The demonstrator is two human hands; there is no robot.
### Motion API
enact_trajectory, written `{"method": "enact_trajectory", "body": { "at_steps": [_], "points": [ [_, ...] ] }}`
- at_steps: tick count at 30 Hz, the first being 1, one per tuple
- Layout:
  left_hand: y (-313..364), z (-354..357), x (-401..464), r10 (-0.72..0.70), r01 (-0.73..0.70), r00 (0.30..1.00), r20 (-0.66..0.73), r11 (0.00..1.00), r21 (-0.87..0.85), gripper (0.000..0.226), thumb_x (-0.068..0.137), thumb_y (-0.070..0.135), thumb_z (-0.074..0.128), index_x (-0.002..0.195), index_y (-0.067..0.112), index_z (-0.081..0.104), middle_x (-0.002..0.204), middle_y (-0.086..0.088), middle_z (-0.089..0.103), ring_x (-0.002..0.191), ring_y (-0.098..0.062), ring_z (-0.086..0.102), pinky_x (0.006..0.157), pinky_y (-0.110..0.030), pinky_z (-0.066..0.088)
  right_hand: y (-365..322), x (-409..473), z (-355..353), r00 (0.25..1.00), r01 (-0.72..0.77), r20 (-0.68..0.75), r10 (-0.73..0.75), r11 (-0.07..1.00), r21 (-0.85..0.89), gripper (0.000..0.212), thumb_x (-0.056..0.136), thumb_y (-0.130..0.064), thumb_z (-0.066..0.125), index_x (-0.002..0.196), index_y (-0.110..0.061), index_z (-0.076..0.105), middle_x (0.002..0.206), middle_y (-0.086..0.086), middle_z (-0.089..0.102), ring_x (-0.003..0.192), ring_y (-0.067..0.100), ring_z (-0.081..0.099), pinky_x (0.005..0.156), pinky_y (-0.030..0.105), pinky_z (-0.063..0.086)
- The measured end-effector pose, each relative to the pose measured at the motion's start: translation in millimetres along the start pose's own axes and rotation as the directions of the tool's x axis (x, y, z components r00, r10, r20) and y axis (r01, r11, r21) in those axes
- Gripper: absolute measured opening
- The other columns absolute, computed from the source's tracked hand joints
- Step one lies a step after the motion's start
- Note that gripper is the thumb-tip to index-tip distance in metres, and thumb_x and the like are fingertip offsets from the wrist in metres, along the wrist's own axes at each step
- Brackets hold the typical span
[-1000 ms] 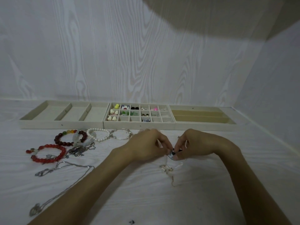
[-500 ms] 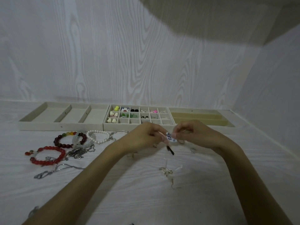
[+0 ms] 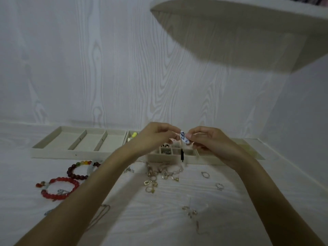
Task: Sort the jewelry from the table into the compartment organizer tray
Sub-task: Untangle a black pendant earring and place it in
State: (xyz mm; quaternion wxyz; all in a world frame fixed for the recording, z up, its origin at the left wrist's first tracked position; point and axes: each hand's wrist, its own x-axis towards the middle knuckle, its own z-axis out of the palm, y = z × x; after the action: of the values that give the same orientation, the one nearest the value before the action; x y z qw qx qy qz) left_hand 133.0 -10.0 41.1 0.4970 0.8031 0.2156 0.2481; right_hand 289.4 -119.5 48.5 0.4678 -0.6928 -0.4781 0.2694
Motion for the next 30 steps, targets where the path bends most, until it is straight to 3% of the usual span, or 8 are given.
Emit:
{"method": "enact_trajectory", "body": {
  "at_steps": [4, 9, 12, 14, 16, 24, 27, 30],
  "points": [
    [8, -15, 15, 0.007, -0.006, 1.000, -0.004, 0.996, 0.089, 0.017, 0.089, 0.016, 0.061, 0.088, 0.032, 0.068, 0.089, -0.002, 0.071, 0.077, -0.011, 0.060, 0.067, -0.020, 0.042, -18, 24, 1, 0.999, 0.026, 0.047, -0.023, 0.996, -0.080, 0.018, 0.082, -0.033, 0.070, 0.093, -0.019, 0.071, 0.085, -0.004, 0.073, 0.074, 0.005, 0.064, 0.079, 0.026, 0.044],
    [1, -24, 35, 0.010, -0.001, 0.999, -0.037, 0.973, 0.229, 0.026, 0.090, 0.005, 0.053, 0.108, 0.017, 0.067, 0.090, -0.003, 0.068, 0.055, -0.009, 0.046, 0.053, -0.019, 0.037, -22, 50, 14, 1.000, 0.010, 0.022, -0.008, 0.995, -0.095, 0.016, 0.080, -0.022, 0.073, 0.092, -0.012, 0.072, 0.083, 0.005, 0.073, 0.068, 0.010, 0.068, 0.063, 0.016, 0.050],
    [-9, -24, 46, -0.011, 0.025, 0.999, -0.041, 0.941, 0.338, 0.024, 0.091, 0.016, 0.058, 0.112, 0.021, 0.068, 0.103, -0.003, 0.068, 0.077, -0.011, 0.062, 0.067, -0.025, 0.050, -15, 61, 20, 1.000, -0.023, 0.009, 0.025, 0.993, -0.114, 0.016, 0.079, -0.021, 0.074, 0.092, -0.011, 0.073, 0.081, 0.007, 0.073, 0.065, 0.009, 0.065, 0.057, 0.014, 0.049],
    [-14, -23, 49, -0.021, 0.034, 0.999, -0.039, 0.937, 0.347, 0.023, 0.090, 0.019, 0.060, 0.111, 0.022, 0.068, 0.104, -0.003, 0.069, 0.093, -0.016, 0.065, 0.085, -0.035, 0.054, -12, 65, 20, 0.999, -0.041, 0.002, 0.042, 0.988, -0.147, 0.015, 0.079, -0.021, 0.074, 0.091, -0.012, 0.074, 0.084, 0.008, 0.074, 0.067, 0.009, 0.065, 0.065, 0.019, 0.049],
    [-22, -22, 51, -0.018, 0.030, 0.999, -0.035, 0.934, 0.356, 0.024, 0.089, 0.017, 0.060, 0.110, 0.022, 0.069, 0.104, -0.003, 0.070, 0.097, -0.017, 0.066, 0.091, -0.041, 0.053, -9, 69, 19, 0.998, -0.057, -0.007, 0.057, 0.983, -0.172, 0.011, 0.079, -0.020, 0.075, 0.088, -0.014, 0.074, 0.086, 0.007, 0.073, 0.068, 0.008, 0.064, 0.072, 0.024, 0.048],
    [-39, -15, 58, -0.030, 0.039, 0.999, -0.029, 0.906, 0.421, 0.019, 0.084, 0.030, 0.067, 0.101, 0.029, 0.072, 0.094, 0.004, 0.072, 0.090, -0.015, 0.067, 0.086, -0.040, 0.054, 1, 73, 18, 0.989, -0.130, 0.035, 0.144, 0.956, -0.264, 0.019, 0.080, -0.024, 0.073, 0.096, -0.013, 0.073, 0.083, 0.002, 0.071, 0.067, 0.003, 0.063, 0.062, 0.015, 0.046],
    [-46, -13, 58, -0.030, 0.056, 0.998, -0.063, 0.885, 0.462, 0.014, 0.083, 0.029, 0.068, 0.096, 0.031, 0.073, 0.093, 0.006, 0.072, 0.090, -0.012, 0.067, 0.083, -0.036, 0.055, 5, 72, 20, 0.983, -0.171, 0.042, 0.178, 0.975, -0.143, 0.021, 0.076, -0.015, 0.077, 0.094, -0.005, 0.073, 0.069, 0.006, 0.071, 0.050, 0.001, 0.061, 0.048, 0.011, 0.044],
    [-56, -11, 58, -0.048, 0.080, 0.996, -0.078, 0.872, 0.483, 0.011, 0.083, 0.028, 0.071, 0.093, 0.029, 0.075, 0.085, 0.008, 0.070, 0.084, -0.012, 0.067, 0.077, -0.031, 0.056, 9, 71, 24, 0.972, -0.219, 0.065, 0.224, 0.973, -0.077, 0.019, 0.074, -0.007, 0.077, 0.092, -0.002, 0.073, 0.063, 0.006, 0.070, 0.047, 0.002, 0.063, 0.044, 0.009, 0.044]
  ]
}}
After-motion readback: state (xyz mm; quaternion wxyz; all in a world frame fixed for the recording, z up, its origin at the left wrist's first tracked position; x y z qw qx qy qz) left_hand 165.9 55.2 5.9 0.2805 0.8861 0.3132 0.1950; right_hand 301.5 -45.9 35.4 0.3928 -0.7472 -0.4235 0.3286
